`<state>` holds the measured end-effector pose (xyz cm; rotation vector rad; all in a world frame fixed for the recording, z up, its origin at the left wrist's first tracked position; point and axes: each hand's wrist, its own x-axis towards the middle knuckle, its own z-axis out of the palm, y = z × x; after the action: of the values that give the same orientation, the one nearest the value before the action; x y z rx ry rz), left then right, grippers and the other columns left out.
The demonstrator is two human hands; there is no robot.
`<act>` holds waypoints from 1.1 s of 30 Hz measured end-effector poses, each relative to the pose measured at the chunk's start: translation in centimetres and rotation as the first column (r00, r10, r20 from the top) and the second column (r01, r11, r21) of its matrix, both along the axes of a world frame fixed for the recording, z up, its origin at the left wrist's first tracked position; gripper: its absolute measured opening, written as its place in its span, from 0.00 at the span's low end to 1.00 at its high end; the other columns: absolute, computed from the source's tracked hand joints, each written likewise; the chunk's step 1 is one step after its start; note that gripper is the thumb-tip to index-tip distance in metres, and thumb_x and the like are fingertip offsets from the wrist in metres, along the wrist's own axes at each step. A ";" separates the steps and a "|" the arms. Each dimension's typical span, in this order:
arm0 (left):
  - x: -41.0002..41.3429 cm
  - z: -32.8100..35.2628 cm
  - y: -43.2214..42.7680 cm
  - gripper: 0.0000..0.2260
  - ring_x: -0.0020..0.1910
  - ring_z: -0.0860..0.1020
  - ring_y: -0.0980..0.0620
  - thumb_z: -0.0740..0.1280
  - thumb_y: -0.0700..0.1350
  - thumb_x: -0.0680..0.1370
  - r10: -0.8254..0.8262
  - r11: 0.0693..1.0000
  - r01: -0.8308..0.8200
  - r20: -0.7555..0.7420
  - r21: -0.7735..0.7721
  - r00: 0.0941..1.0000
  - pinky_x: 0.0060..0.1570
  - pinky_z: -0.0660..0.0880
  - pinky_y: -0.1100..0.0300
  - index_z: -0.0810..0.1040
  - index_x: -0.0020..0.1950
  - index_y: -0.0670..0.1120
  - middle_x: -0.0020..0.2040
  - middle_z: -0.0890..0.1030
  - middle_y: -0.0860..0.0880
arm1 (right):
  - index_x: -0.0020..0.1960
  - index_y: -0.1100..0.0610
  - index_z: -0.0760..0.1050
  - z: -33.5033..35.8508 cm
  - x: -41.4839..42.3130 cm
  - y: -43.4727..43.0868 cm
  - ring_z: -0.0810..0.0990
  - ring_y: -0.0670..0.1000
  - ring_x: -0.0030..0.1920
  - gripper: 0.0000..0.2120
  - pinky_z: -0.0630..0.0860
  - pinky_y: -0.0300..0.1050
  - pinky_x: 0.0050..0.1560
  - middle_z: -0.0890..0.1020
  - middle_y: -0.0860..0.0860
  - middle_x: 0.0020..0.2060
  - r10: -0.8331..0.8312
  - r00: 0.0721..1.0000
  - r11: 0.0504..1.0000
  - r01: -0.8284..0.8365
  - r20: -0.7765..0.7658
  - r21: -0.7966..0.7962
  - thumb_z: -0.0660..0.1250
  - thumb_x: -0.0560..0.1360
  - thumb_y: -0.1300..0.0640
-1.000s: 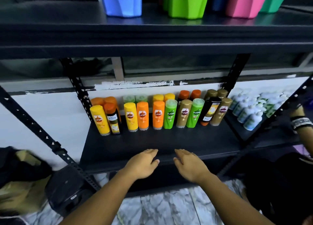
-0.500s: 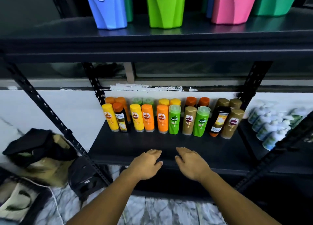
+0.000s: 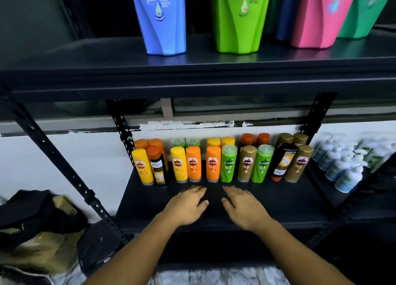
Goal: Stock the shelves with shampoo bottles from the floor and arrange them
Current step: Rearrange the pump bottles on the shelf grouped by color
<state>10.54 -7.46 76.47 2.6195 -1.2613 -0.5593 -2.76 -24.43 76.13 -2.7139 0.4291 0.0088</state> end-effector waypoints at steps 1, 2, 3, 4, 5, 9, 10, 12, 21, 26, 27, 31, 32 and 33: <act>0.4 0.0 -0.1 0.28 0.81 0.56 0.49 0.55 0.59 0.85 -0.001 1.000 0.001 0.001 -0.005 1.000 0.79 0.57 0.50 0.57 0.83 0.51 0.83 0.57 0.51 | 0.80 0.53 0.59 0.1 0.0 0.1 0.60 0.48 0.78 0.27 0.57 0.52 0.77 0.66 0.49 0.77 -0.007 1.000 1.000 0.007 0.001 -0.008 0.53 0.83 0.44; 0.6 0.0 -0.2 0.28 0.81 0.57 0.49 0.55 0.60 0.84 0.001 1.000 -0.001 0.002 -0.008 1.000 0.78 0.59 0.49 0.57 0.83 0.52 0.83 0.58 0.52 | 0.80 0.53 0.59 0.1 0.0 0.1 0.60 0.48 0.78 0.27 0.57 0.52 0.77 0.66 0.49 0.77 -0.012 1.000 1.000 0.012 0.002 -0.019 0.53 0.83 0.44; 0.7 0.1 -0.4 0.28 0.81 0.58 0.48 0.55 0.60 0.84 0.002 1.000 -0.002 0.006 -0.009 1.000 0.77 0.61 0.48 0.57 0.83 0.52 0.83 0.58 0.52 | 0.80 0.53 0.59 0.3 0.0 0.0 0.60 0.48 0.78 0.27 0.57 0.52 0.77 0.66 0.49 0.77 -0.013 1.000 0.999 0.013 0.003 -0.030 0.53 0.83 0.44; 0.7 0.2 -0.6 0.28 0.81 0.58 0.48 0.55 0.61 0.84 0.005 1.000 -0.005 0.009 -0.010 1.000 0.77 0.62 0.47 0.58 0.82 0.53 0.83 0.58 0.53 | 0.80 0.53 0.59 0.4 -0.1 -0.2 0.60 0.48 0.78 0.27 0.57 0.51 0.77 0.66 0.49 0.77 -0.011 1.000 0.999 0.011 0.006 -0.041 0.53 0.83 0.44; 0.6 0.3 -0.7 0.28 0.81 0.58 0.48 0.55 0.61 0.84 0.007 1.000 -0.007 0.013 -0.014 1.000 0.76 0.62 0.46 0.58 0.82 0.53 0.83 0.58 0.53 | 0.80 0.53 0.60 0.5 -0.2 -0.5 0.60 0.48 0.78 0.27 0.57 0.51 0.77 0.67 0.49 0.77 -0.005 1.000 0.999 0.006 0.009 -0.049 0.53 0.83 0.44; -0.8 1.3 -1.6 0.28 0.81 0.58 0.50 0.55 0.61 0.84 0.038 0.998 -0.036 0.036 -0.056 0.999 0.76 0.63 0.47 0.57 0.82 0.54 0.83 0.57 0.55 | 0.78 0.52 0.62 1.2 -1.0 -2.4 0.64 0.48 0.76 0.27 0.61 0.49 0.75 0.69 0.49 0.75 0.051 0.998 0.997 -0.049 0.042 -0.053 0.53 0.82 0.43; -1.4 1.9 -1.8 0.28 0.81 0.58 0.50 0.55 0.61 0.84 0.051 0.996 -0.048 0.043 -0.072 0.998 0.76 0.64 0.47 0.56 0.82 0.55 0.83 0.57 0.55 | 0.78 0.52 0.63 1.7 -1.3 -3.1 0.65 0.48 0.75 0.26 0.62 0.47 0.75 0.70 0.49 0.74 0.070 0.996 0.997 -0.067 0.058 -0.043 0.53 0.82 0.43; -2.8 3.2 -2.4 0.27 0.80 0.59 0.51 0.55 0.60 0.84 0.081 0.994 -0.076 0.059 -0.084 0.995 0.75 0.65 0.48 0.56 0.82 0.56 0.82 0.58 0.56 | 0.77 0.52 0.63 2.8 -2.3 -4.3 0.66 0.48 0.74 0.25 0.62 0.44 0.74 0.71 0.49 0.74 0.113 0.990 0.994 -0.112 0.085 -0.010 0.54 0.83 0.44; -8.3 9.2 -3.4 0.26 0.76 0.67 0.54 0.55 0.64 0.83 0.242 0.968 -0.229 0.148 -0.103 0.959 0.71 0.69 0.52 0.64 0.79 0.57 0.79 0.66 0.58 | 0.73 0.53 0.69 9.3 -5.5 -8.6 0.69 0.51 0.72 0.23 0.66 0.45 0.71 0.73 0.50 0.71 0.300 0.950 0.954 -0.299 0.087 -0.019 0.53 0.84 0.43; -9.7 11.4 -2.4 0.27 0.77 0.65 0.55 0.55 0.63 0.83 0.231 0.971 -0.214 0.181 -0.104 0.956 0.74 0.66 0.54 0.64 0.79 0.54 0.78 0.68 0.55 | 0.74 0.50 0.68 11.1 -5.9 -8.3 0.69 0.49 0.71 0.23 0.67 0.44 0.71 0.73 0.47 0.71 0.376 0.920 0.927 -0.373 0.111 -0.051 0.53 0.83 0.42; -10.0 11.9 -2.3 0.26 0.77 0.65 0.56 0.56 0.63 0.83 0.228 0.972 -0.210 0.188 -0.109 0.955 0.74 0.66 0.55 0.64 0.80 0.54 0.78 0.68 0.55 | 0.75 0.50 0.67 11.3 -5.8 -8.1 0.69 0.49 0.71 0.24 0.66 0.44 0.71 0.73 0.47 0.72 0.384 0.916 0.923 -0.379 0.117 -0.056 0.53 0.83 0.41; -10.1 13.3 -1.4 0.25 0.77 0.65 0.56 0.56 0.62 0.84 0.246 0.966 -0.224 0.199 -0.127 0.949 0.74 0.66 0.53 0.65 0.79 0.55 0.78 0.68 0.55 | 0.78 0.50 0.63 12.1 -5.2 -7.2 0.65 0.48 0.74 0.26 0.63 0.43 0.74 0.69 0.46 0.75 0.398 0.908 0.917 -0.394 0.127 -0.058 0.52 0.83 0.40; -9.8 13.3 -1.1 0.25 0.76 0.65 0.56 0.55 0.63 0.83 0.254 0.964 -0.231 0.194 -0.134 0.948 0.74 0.67 0.51 0.65 0.79 0.55 0.77 0.69 0.55 | 0.78 0.49 0.62 12.3 -4.8 -6.9 0.65 0.48 0.74 0.26 0.63 0.44 0.74 0.69 0.46 0.75 0.399 0.908 0.917 -0.395 0.130 -0.053 0.52 0.83 0.40; -9.5 13.4 -0.7 0.27 0.77 0.64 0.55 0.54 0.64 0.83 0.260 0.961 -0.234 0.197 -0.145 0.945 0.73 0.67 0.50 0.65 0.79 0.55 0.78 0.68 0.55 | 0.78 0.49 0.62 12.5 -4.4 -6.5 0.64 0.47 0.75 0.27 0.64 0.44 0.74 0.68 0.45 0.75 0.399 0.907 0.917 -0.396 0.135 -0.051 0.52 0.83 0.40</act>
<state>1.06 -8.15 89.86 2.7344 -0.9592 -0.1562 -7.15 -30.93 88.64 -2.7522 -0.1730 -0.0786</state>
